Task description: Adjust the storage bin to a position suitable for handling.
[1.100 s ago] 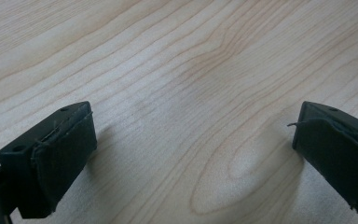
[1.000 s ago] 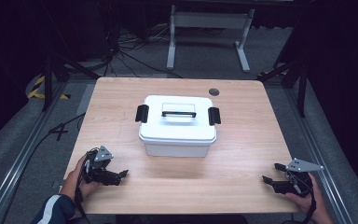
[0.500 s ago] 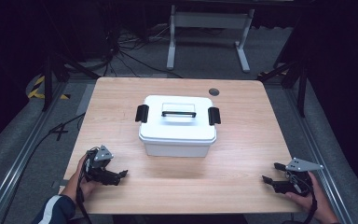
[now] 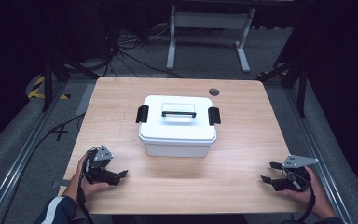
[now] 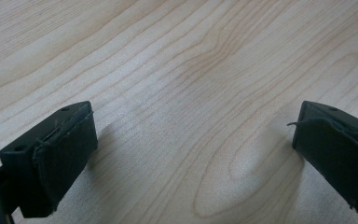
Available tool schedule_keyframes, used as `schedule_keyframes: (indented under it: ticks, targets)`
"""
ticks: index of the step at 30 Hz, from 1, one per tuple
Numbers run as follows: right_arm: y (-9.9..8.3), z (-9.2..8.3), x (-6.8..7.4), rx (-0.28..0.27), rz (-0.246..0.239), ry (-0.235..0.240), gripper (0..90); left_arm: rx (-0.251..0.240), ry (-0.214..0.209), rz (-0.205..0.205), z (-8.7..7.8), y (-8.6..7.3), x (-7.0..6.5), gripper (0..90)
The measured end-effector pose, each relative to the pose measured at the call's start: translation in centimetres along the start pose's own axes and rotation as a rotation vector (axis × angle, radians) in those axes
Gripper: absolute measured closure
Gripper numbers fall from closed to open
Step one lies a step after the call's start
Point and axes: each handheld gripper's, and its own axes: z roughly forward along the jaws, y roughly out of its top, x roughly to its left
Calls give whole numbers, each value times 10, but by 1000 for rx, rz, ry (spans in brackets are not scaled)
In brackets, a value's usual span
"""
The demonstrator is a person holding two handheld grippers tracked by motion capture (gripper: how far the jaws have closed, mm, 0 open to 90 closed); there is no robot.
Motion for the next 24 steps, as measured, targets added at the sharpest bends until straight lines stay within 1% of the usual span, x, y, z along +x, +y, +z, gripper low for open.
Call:
schedule_keyframes:
  ticks: [1,2,3,5,7,9,11,13,14,15,17,20,21,22,24]
  targets:
    - [6,-1,1,3,-13,3,305,2,-10,19,-1,0,2,3]
    - [6,-1,1,3,-13,3,305,2,-10,19,-1,0,2,3]
    - [10,-3,0,5,-26,-2,310,4,-14,16,-1,0,2,2]
    - [15,-4,-2,1,-28,4,313,3,-14,14,-1,0,2,2]
    - [18,-5,-2,2,-35,0,316,3,-14,13,-1,0,2,1]
    - [25,-7,-3,-4,-42,-5,323,3,-15,13,-1,0,2,1]
    - [37,-10,-2,-10,-71,-7,329,3,-15,13,-1,0,2,1]
    - [45,-11,-1,-11,-86,-8,335,4,-15,13,-1,0,2,1]
    - [52,-12,-1,-12,-107,-8,341,3,-15,14,-1,0,2,1]
    - [56,-13,0,-9,-114,-7,346,4,-15,13,-1,0,2,1]
    - [67,-14,1,-4,-143,-12,353,4,-15,13,-1,0,2,1]
    - [81,-15,3,0,-171,-13,358,3,-15,13,-1,0,2,1]
    - [84,-16,3,-1,-176,-6,359,3,-15,13,-1,0,2,1]
    - [89,-16,3,-5,-190,-3,364,5,-16,12,-1,0,2,1]
    - [96,-17,5,-3,-209,0,373,1,-13,21,0,0,2,1]
